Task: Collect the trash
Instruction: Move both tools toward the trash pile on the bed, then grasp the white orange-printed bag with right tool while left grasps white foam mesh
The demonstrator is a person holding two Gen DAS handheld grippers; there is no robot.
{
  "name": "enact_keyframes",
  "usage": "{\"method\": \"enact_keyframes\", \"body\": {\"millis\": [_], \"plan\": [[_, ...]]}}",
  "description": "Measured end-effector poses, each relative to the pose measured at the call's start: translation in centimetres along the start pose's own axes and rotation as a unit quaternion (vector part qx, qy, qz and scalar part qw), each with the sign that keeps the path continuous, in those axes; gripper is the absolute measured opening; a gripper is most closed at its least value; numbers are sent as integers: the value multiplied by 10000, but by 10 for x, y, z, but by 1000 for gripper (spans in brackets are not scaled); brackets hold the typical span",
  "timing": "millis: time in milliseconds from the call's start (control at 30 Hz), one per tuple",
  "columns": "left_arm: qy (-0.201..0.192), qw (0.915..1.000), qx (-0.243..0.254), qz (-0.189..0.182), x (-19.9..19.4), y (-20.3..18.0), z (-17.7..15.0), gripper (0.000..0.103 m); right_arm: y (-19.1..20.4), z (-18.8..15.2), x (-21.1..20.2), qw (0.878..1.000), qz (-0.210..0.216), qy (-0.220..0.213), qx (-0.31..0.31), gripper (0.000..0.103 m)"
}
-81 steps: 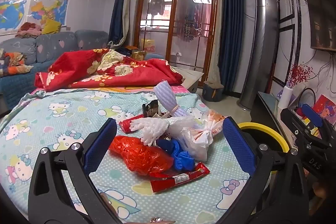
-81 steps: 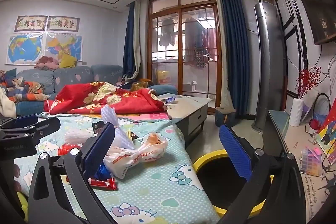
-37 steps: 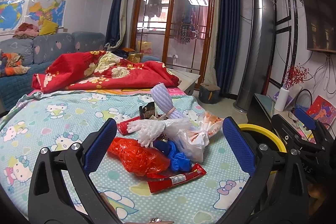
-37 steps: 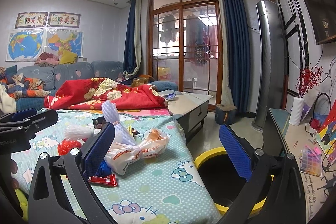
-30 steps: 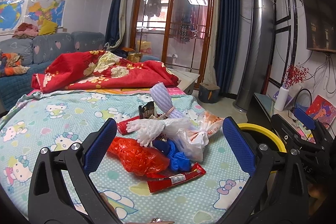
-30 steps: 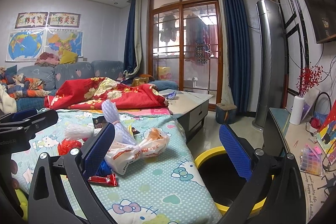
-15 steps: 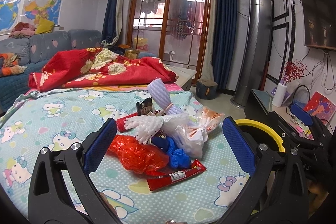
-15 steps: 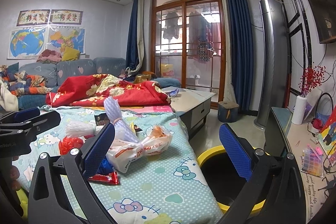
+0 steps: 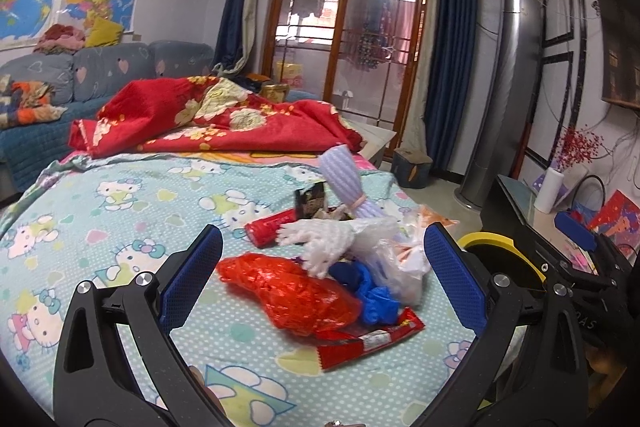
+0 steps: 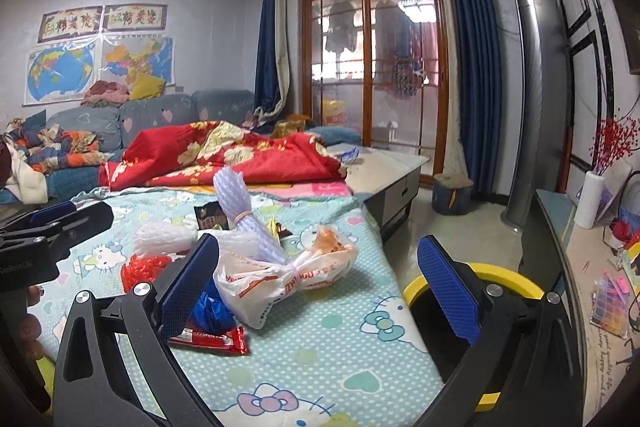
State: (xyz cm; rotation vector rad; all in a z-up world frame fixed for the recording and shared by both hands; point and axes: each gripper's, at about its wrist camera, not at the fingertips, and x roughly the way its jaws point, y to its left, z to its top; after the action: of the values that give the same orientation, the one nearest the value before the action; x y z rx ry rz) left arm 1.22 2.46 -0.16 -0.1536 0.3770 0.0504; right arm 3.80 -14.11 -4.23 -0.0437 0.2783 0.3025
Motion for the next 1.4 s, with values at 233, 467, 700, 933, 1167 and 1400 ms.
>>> {"method": "enact_keyframes", "body": {"millis": [233,467,700,933,1167,1400], "plan": [[167,9992,-185,298,15,20,5,93,9,3,28,9988,266,399,104,97],[467,9982,-259,268,34,32,7,93,15,12,54,9976,358,572,129,97],[730,9972,-127,-52,58,26,14,93,8,20,79,9970,218,722,164,97],[1016,9929,-120,-605,83,17,19,93,-27,21,109,9924,-3,1111,528,97],[1377,9875,-189,-743,100,11,11,87,-60,12,145,9798,190,1691,1054,97],[1537,9847,-24,-822,94,4,3,66,-74,-3,185,9527,627,2368,1799,87]]}}
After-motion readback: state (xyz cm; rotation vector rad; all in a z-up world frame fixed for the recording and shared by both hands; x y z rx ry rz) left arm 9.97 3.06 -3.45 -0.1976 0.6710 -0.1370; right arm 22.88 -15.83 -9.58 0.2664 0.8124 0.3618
